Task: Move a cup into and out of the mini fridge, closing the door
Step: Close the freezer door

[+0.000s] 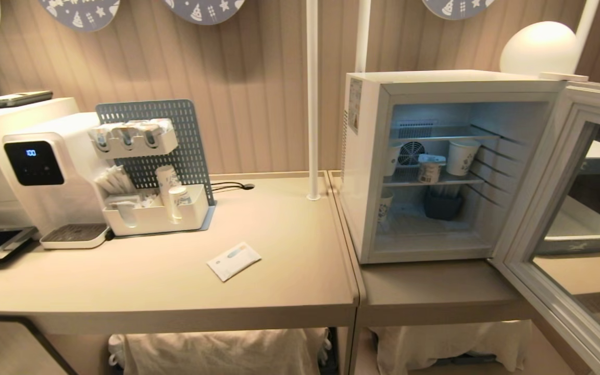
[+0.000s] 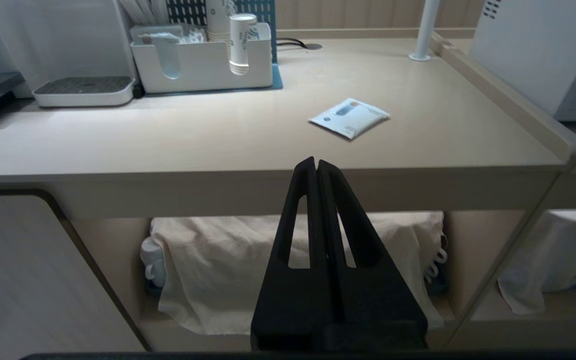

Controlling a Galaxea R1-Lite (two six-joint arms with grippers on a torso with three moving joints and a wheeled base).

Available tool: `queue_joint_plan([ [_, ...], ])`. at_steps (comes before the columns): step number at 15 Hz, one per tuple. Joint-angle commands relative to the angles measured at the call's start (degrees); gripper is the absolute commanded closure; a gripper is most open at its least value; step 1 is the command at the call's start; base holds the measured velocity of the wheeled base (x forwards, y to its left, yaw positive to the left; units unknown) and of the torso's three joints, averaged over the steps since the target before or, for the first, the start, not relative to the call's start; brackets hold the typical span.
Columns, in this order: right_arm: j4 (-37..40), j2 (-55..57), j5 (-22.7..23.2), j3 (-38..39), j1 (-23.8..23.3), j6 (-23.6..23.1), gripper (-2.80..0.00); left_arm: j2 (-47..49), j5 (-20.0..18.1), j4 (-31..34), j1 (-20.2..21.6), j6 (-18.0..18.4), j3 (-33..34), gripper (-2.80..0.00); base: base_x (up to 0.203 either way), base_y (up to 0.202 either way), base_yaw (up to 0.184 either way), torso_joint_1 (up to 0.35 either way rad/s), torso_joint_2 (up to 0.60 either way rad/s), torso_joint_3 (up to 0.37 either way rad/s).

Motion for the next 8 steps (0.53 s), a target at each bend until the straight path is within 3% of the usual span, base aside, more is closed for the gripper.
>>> queue_joint_plan([
  [1,0.01,0.21,-0.01,0.01,0.0,0.02,0.0,0.02,0.02,-0.04,0.02,-0.02,0.0,0.0,0.0,0.0,-0.114,-0.004,0.0,0.007],
  [8,0.01,0.21,-0.01,0.01,0.0,0.02,0.0,0.02,0.02,-0.04,0.02,-0.02,0.0,0.0,-0.035,0.0,-0.063,0.001,0.0,0.004],
])
